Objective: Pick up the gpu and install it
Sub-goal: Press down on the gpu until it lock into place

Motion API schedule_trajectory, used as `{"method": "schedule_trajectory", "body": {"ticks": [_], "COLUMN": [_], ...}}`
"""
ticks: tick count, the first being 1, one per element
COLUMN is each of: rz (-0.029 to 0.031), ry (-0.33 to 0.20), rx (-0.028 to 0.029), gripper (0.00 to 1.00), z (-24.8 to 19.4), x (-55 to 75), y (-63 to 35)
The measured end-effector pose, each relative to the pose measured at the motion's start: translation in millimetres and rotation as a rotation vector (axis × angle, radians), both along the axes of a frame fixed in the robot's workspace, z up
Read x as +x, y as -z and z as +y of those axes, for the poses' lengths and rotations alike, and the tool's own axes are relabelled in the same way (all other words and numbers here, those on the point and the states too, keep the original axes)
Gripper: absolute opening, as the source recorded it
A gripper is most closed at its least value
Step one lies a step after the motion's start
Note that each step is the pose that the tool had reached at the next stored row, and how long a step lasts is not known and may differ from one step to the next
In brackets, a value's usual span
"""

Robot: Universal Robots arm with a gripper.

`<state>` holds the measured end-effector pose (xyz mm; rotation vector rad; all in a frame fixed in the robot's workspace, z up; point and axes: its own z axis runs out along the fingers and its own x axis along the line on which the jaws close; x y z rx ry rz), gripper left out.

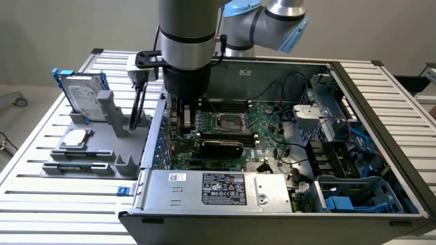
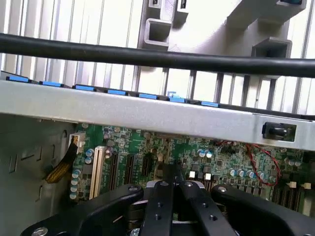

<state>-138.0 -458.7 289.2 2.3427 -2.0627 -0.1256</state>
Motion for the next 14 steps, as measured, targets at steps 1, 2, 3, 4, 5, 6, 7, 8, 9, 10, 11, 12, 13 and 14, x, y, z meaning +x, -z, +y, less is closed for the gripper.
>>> {"method": "schedule_trajectory", "body": {"ticks": [1, 2, 3, 4, 5, 6, 7, 8, 9, 10, 11, 12, 13, 14], "rz": [0.0020, 0.0039, 0.0053, 0.0064, 0.0069, 0.0074, 0.0077, 0.0079, 0.0081, 0.0083, 0.0085, 0.0086, 0.0088, 0.0092], "ry": [0.000, 0.000, 0.000, 0.000, 0.000, 0.000, 0.000, 0.000, 0.000, 0.000, 0.000, 0.000, 0.000, 0.000], "rx": [0.0000, 0.0001, 0.0000, -0.0001, -0.0001, -0.0004, -0.0007, -0.0010, -0.0015, -0.0019, -0.0023, -0.0024, -0.0025, -0.0028], "gripper": [0.11, 0.11, 0.11, 0.11, 0.11, 0.11, 0.11, 0.11, 0.11, 0.11, 0.11, 0.11, 0.11, 0.11], "z": [0.0, -0.1, -0.1, -0.2, -0.3, -0.3, -0.5, -0.6, -0.8, -1.0, -1.2, -1.4, -1.6, -1.9], "x": [-1.1, -2.0, -3.0, -4.0, -4.9, -5.8, -6.6, -7.4, -8.1, -8.8, -9.5, -10.1, -10.5, -10.9], "y": [0.0, -0.1, -0.2, -0.3, -0.3, -0.4, -0.5, -0.6, -0.8, -1.1, -1.3, -1.5, -1.9, -2.4]}}
